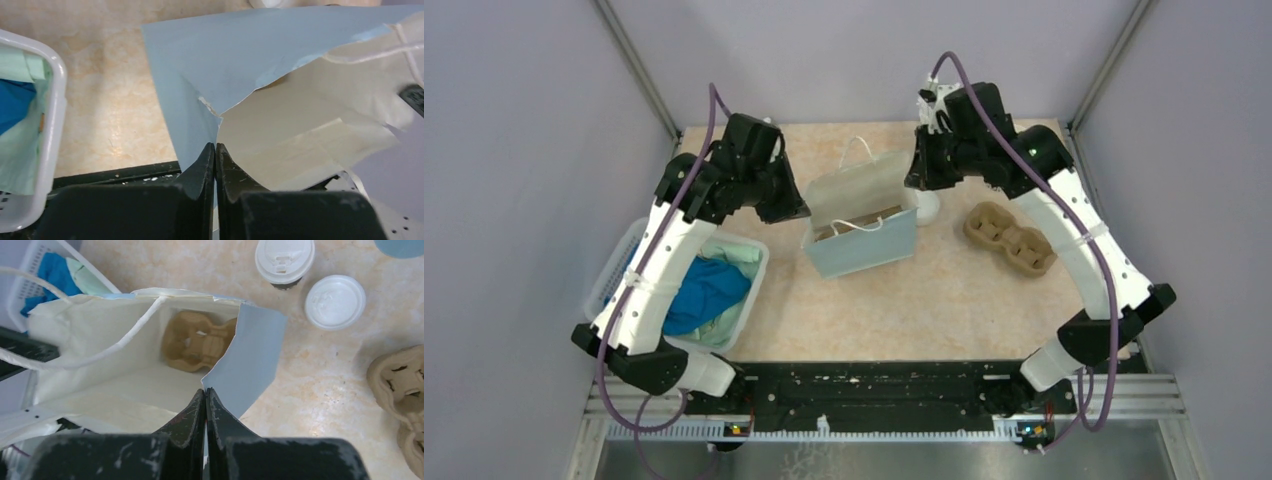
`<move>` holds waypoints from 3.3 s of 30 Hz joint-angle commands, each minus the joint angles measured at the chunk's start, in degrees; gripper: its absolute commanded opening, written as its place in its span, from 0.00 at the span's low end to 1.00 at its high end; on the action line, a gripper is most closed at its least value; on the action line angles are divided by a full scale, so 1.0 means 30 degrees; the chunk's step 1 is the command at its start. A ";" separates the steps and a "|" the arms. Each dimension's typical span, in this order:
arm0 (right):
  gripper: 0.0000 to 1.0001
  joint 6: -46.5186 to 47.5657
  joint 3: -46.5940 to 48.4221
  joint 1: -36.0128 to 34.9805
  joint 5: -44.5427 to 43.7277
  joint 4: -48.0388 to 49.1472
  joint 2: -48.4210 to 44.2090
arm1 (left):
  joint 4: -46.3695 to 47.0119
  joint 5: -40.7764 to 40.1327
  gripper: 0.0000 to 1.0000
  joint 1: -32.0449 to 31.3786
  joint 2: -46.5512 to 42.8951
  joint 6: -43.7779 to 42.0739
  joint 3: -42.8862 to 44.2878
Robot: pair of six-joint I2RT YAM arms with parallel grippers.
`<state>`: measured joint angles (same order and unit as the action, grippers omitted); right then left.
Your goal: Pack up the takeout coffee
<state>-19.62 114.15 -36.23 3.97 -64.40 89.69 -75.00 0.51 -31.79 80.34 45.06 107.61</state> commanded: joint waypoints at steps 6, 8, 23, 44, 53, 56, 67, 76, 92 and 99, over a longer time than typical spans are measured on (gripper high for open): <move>0.42 -0.2656 -0.4258 -0.0184 -0.1951 0.1798 -0.1596 | 0.1592 -0.0794 0.56 0.3244 0.0591 -0.4190 -0.2357; 0.57 -0.2534 -0.3213 -0.0187 -0.2710 0.0603 -0.1355 | 0.1469 -0.0275 0.68 0.3863 0.1007 -0.4987 -0.1414; 0.87 -0.1972 0.0224 -0.0166 -0.4803 -0.1516 -0.1447 | 0.6028 0.5906 0.92 0.3867 0.0418 -0.6927 -0.4014; 0.94 -0.1324 -0.5554 -0.0086 -1.0106 -0.0169 -0.5881 | 0.3507 -0.1160 0.08 0.1596 0.2673 -0.8278 -0.1564; 0.99 0.0059 -0.6702 0.1416 -0.7281 0.2516 -0.4198 | 0.0961 -0.1598 0.01 0.1828 0.0303 -0.8016 -0.3495; 0.99 0.0758 -0.6938 0.1430 -0.6439 0.3450 -0.2884 | 0.0904 -0.1049 0.01 0.1863 -0.0399 -0.7415 -0.4552; 0.91 0.1205 -0.6260 0.1497 -0.5537 0.5645 0.2151 | -0.0614 -0.3232 0.04 0.1946 -0.0489 -0.7139 -0.3891; 0.98 0.1358 -0.4711 0.1720 -0.3415 0.8116 0.4438 | -0.1524 -0.4252 0.04 0.1984 -0.1968 -0.6721 -0.5042; 0.99 0.2263 0.2116 0.1423 -0.3465 0.7439 1.0506 | -0.1937 -0.4294 0.21 0.2020 -0.2085 -0.7092 -0.4239; 0.99 0.3216 0.3679 0.0903 -0.4297 0.6559 1.1852 | -0.1934 -0.4185 0.22 0.2013 -0.1936 -0.7168 -0.4098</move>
<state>-12.43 120.95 -32.18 -6.96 -43.31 123.48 -80.73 -11.46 -25.91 73.82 24.08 93.17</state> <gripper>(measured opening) 0.985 0.218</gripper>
